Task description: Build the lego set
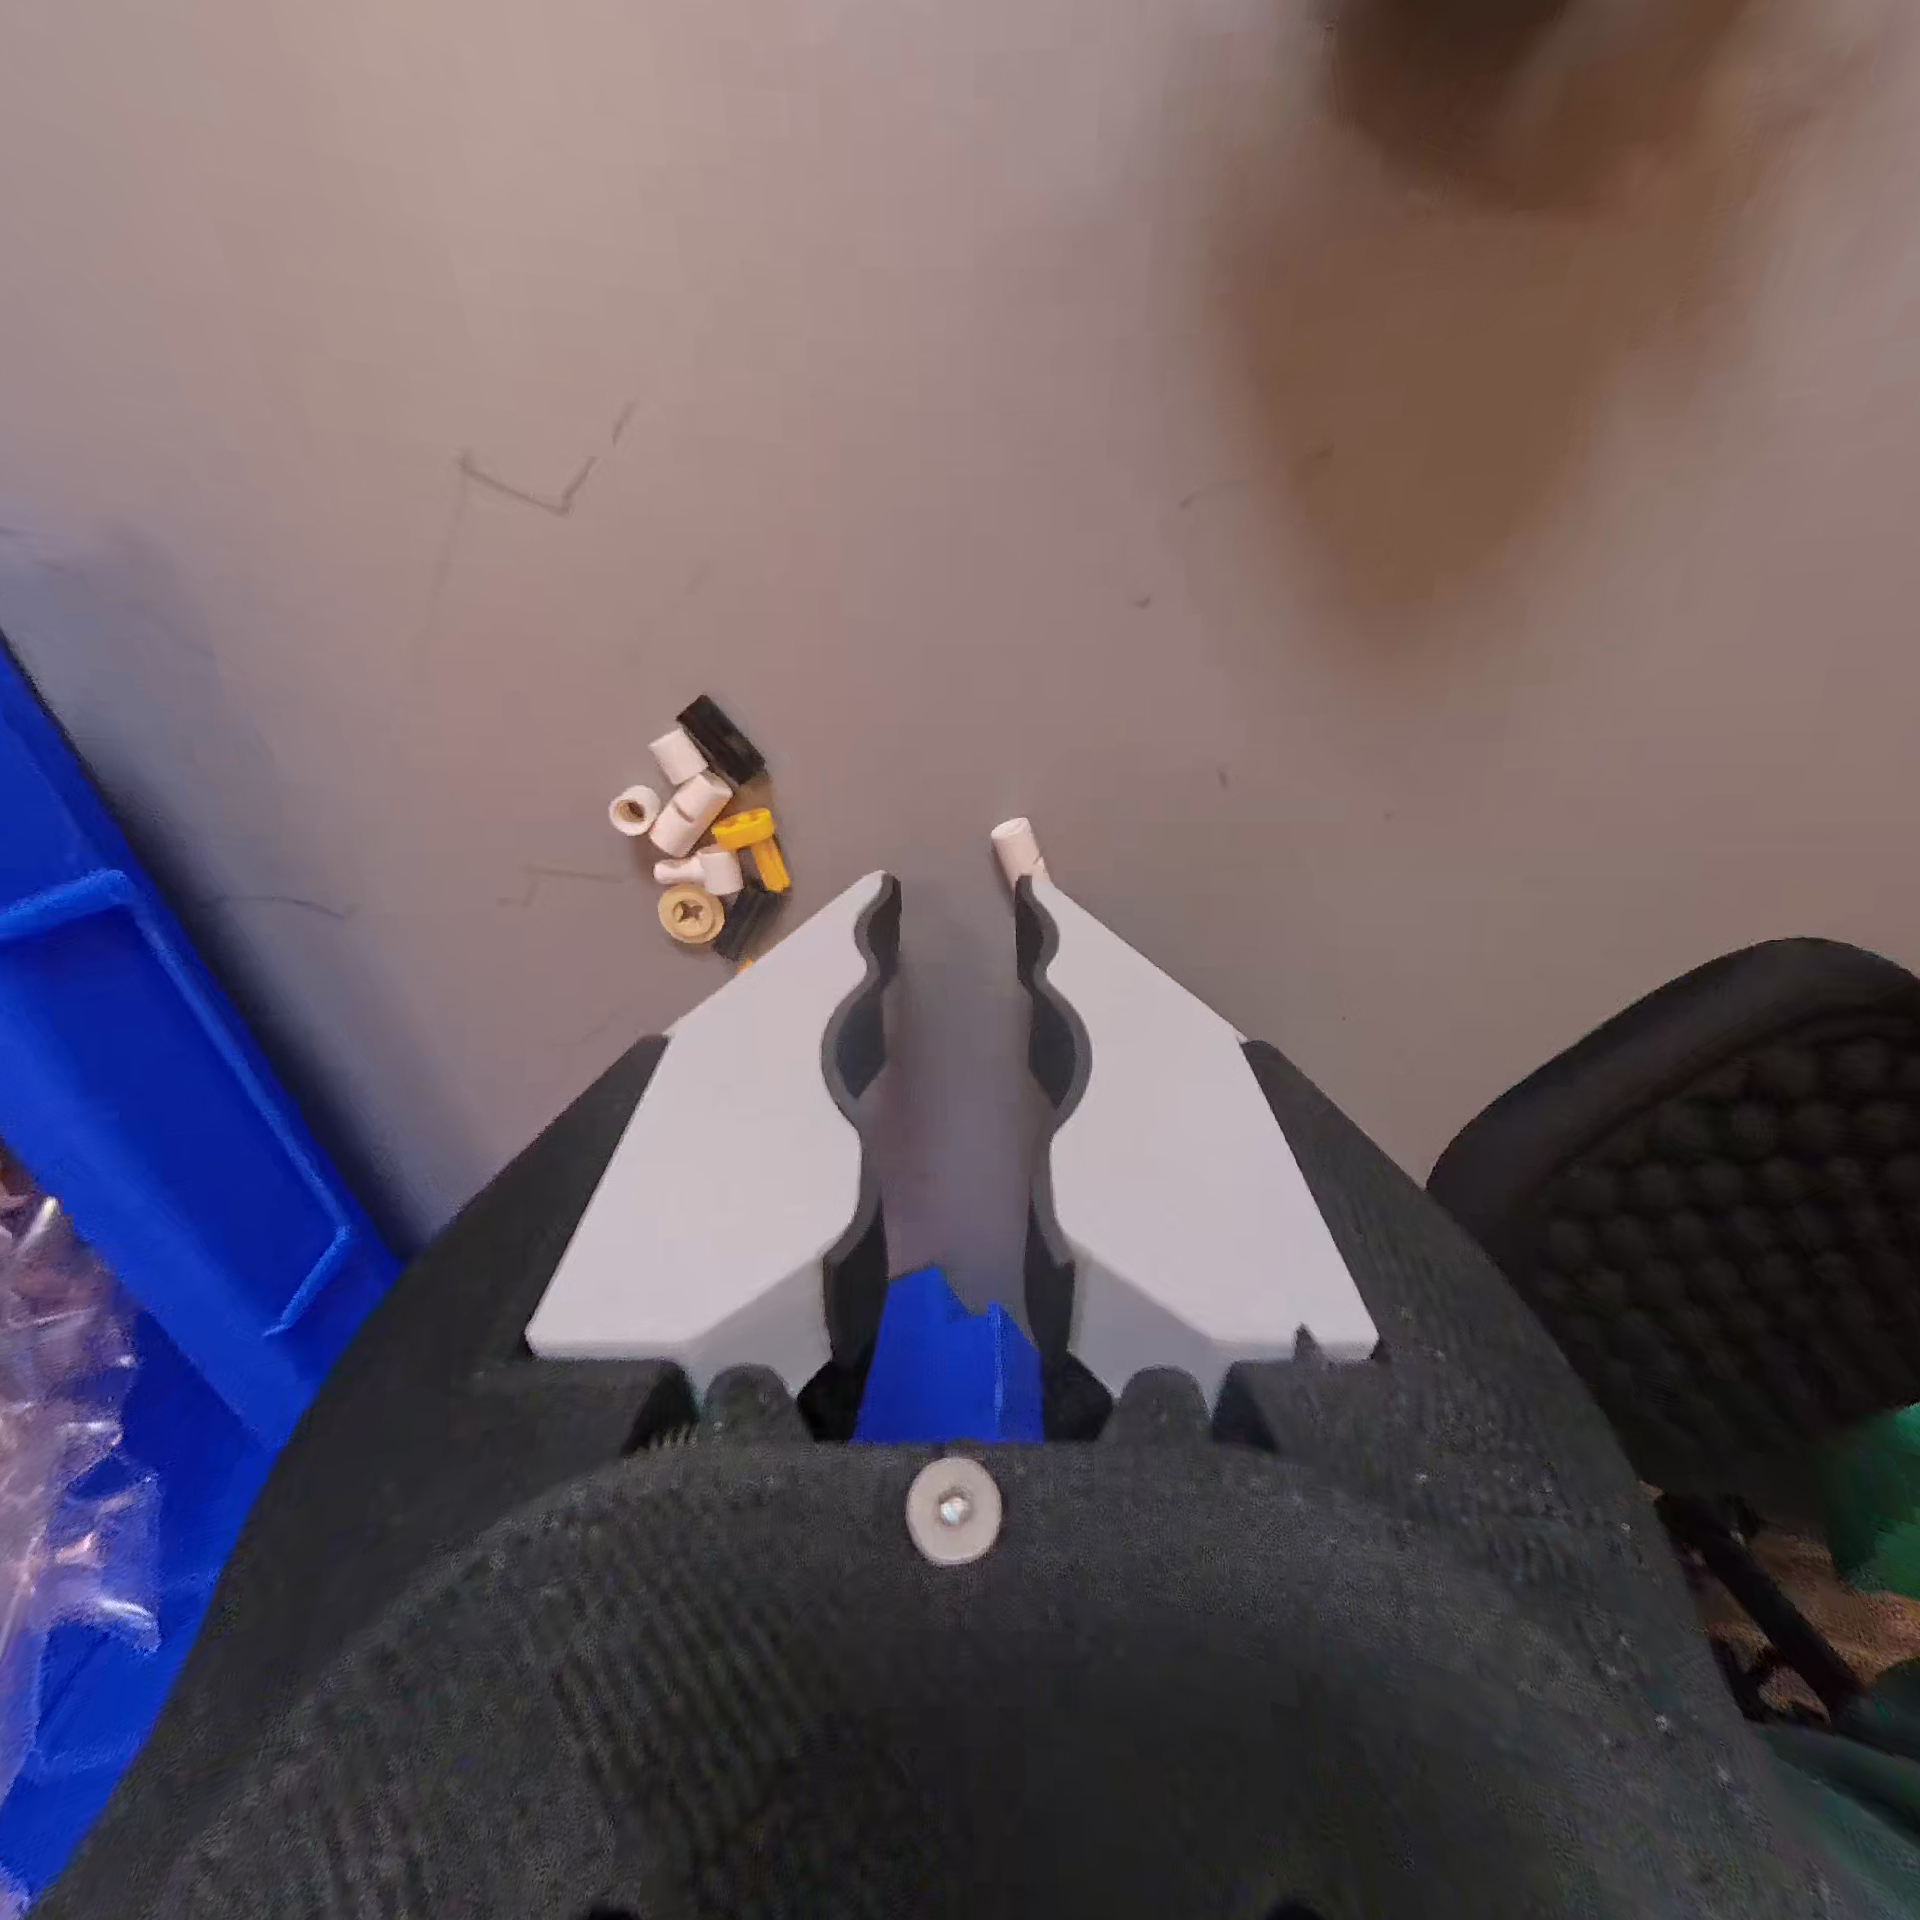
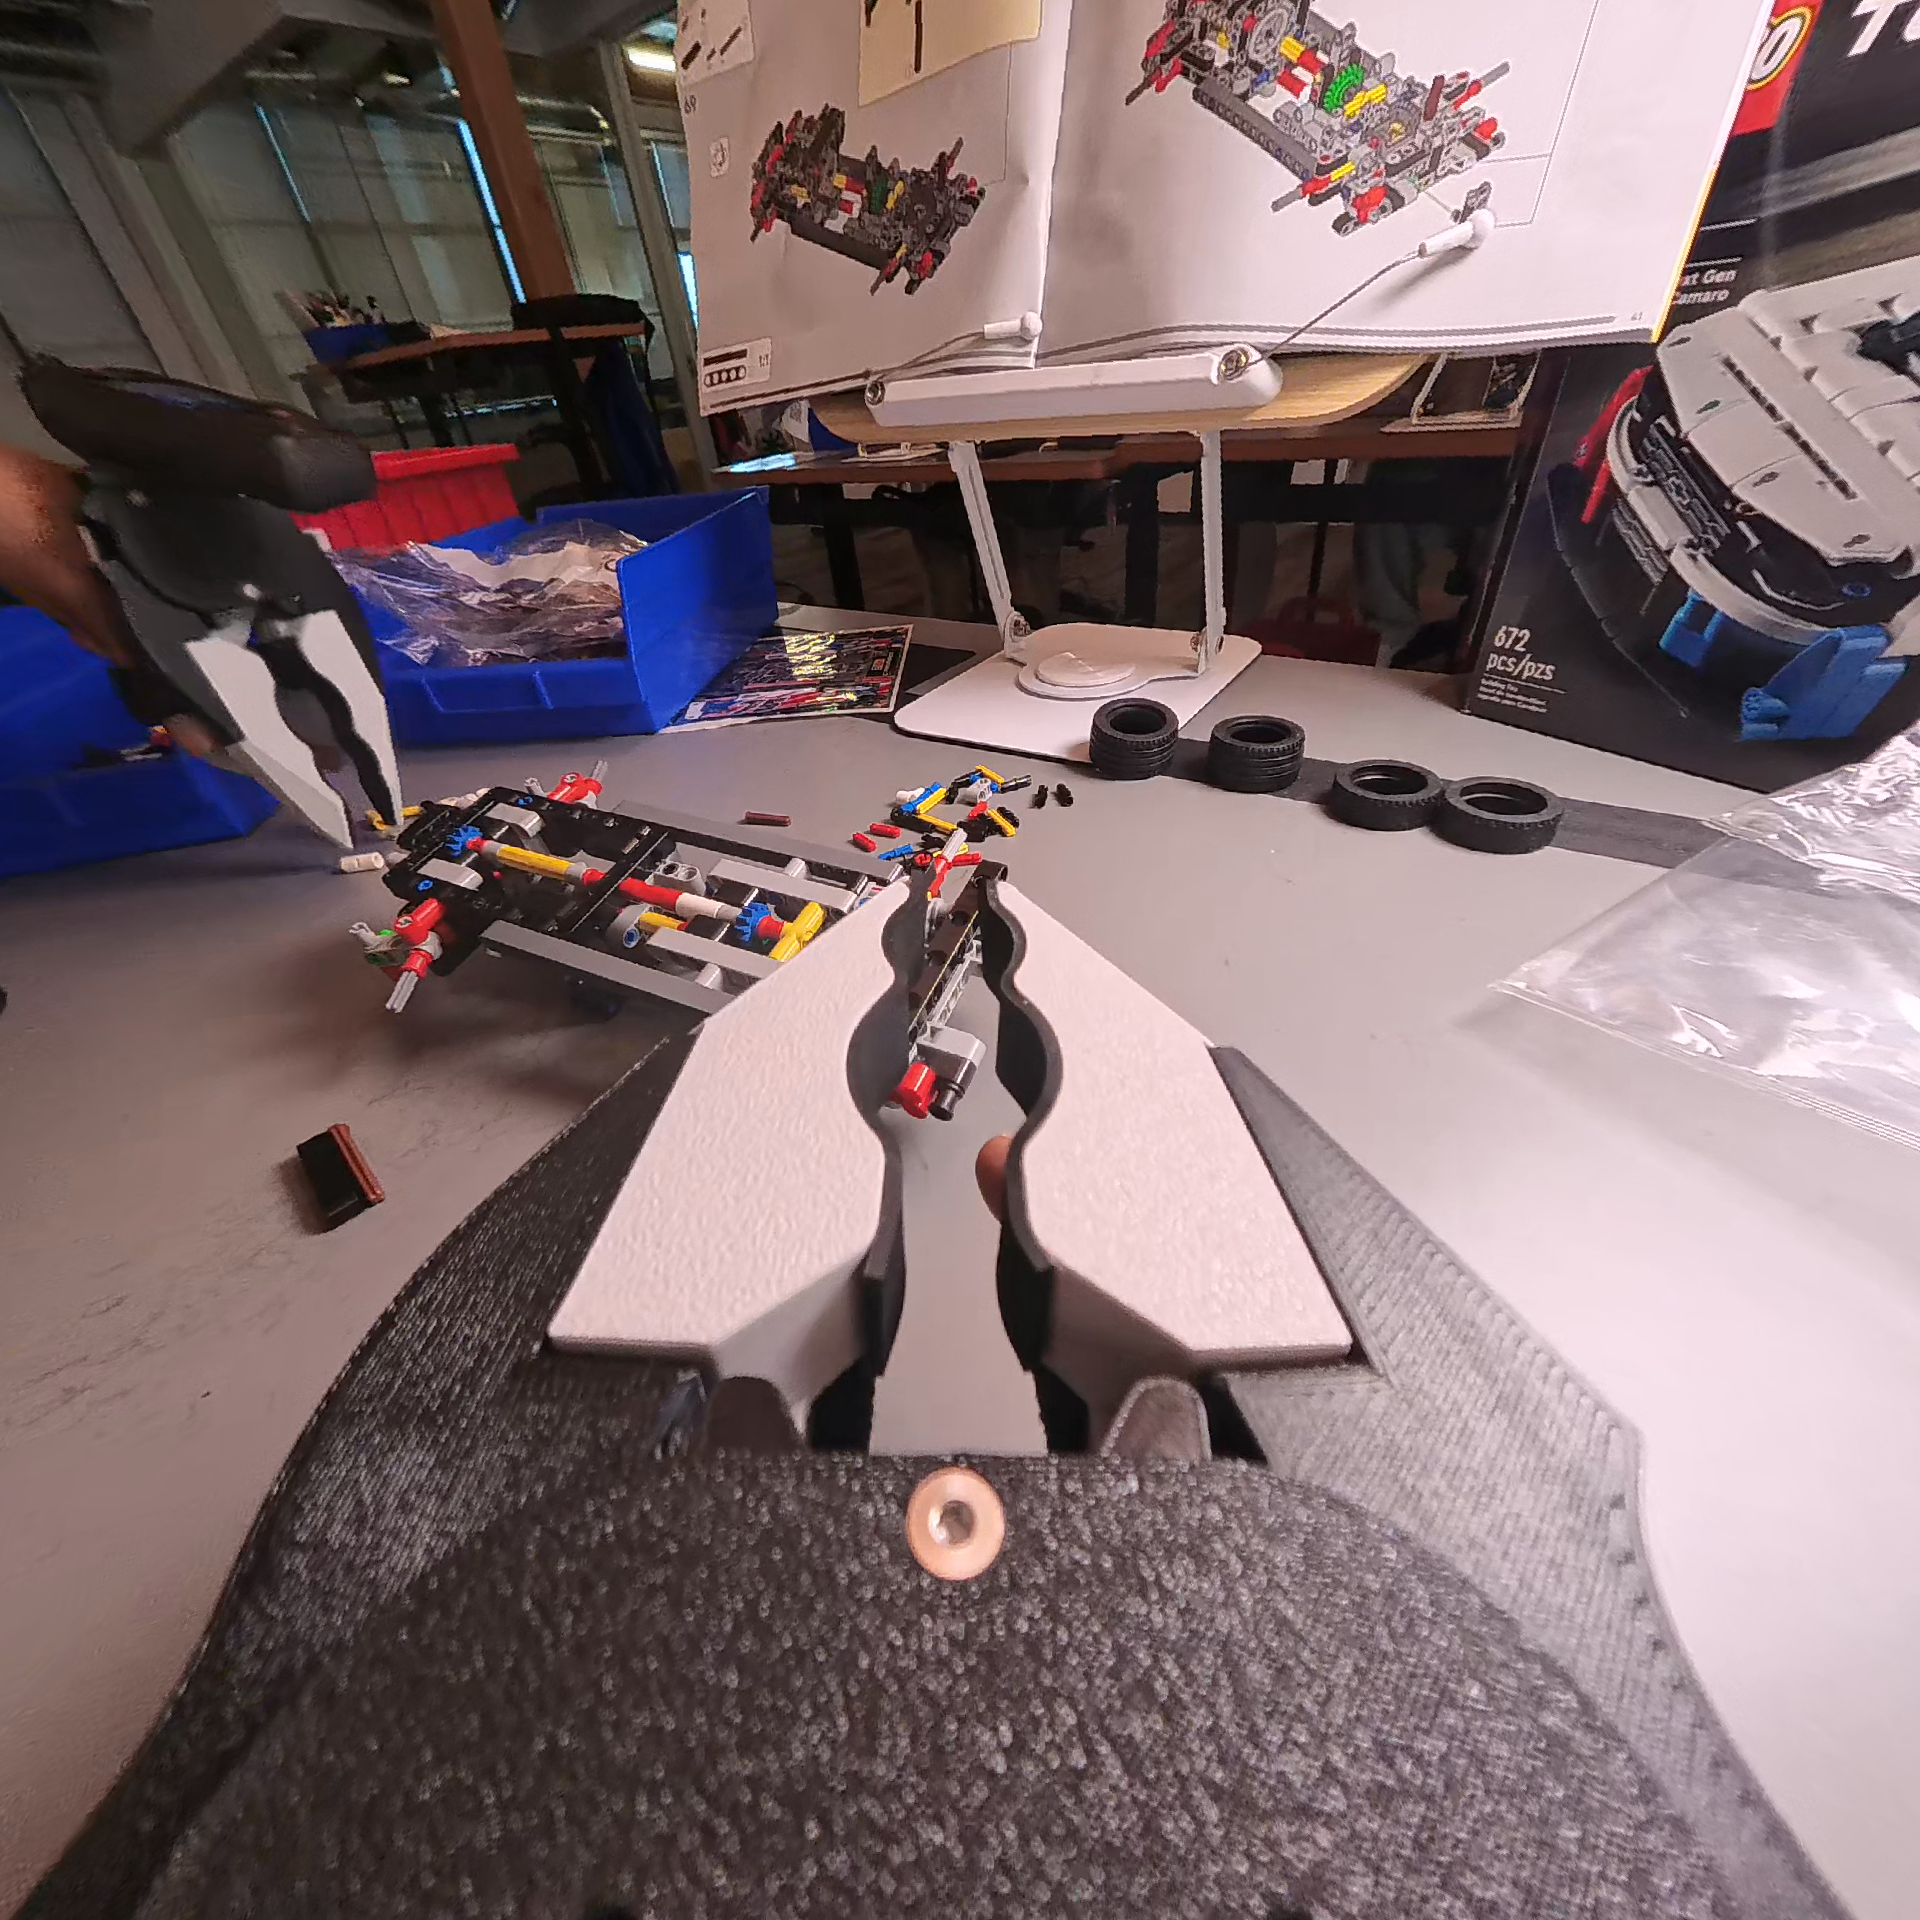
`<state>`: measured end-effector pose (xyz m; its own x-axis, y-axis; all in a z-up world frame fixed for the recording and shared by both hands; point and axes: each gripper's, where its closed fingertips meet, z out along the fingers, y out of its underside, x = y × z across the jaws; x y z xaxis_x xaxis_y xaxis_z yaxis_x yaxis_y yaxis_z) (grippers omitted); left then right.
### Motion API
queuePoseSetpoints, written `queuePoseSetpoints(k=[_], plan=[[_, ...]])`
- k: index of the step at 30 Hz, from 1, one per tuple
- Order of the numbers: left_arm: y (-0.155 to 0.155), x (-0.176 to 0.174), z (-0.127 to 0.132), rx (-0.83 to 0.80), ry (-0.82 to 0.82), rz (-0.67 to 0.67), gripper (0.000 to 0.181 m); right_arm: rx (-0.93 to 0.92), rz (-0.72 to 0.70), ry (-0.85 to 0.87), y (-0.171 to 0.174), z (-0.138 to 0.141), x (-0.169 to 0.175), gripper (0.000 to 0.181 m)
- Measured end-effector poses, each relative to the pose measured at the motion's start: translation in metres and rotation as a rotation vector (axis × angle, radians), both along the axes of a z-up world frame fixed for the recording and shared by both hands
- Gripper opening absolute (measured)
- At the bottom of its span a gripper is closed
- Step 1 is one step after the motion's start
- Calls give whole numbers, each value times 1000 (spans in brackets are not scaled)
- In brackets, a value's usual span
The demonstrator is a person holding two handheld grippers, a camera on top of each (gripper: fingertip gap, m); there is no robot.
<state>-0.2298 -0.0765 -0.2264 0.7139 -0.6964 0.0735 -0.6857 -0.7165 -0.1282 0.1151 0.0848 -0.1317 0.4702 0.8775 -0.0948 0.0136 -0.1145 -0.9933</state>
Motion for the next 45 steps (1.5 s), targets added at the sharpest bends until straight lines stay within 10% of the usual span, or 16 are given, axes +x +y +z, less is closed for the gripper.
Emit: queuePoseSetpoints(k=[1,45], plan=[[2,2,4,23,-14,2,19,1,0,0,0,0,0,6],[7,-17,-9,-34,154,-103,5,-5,12,-17,-1,-3,-1,6]])
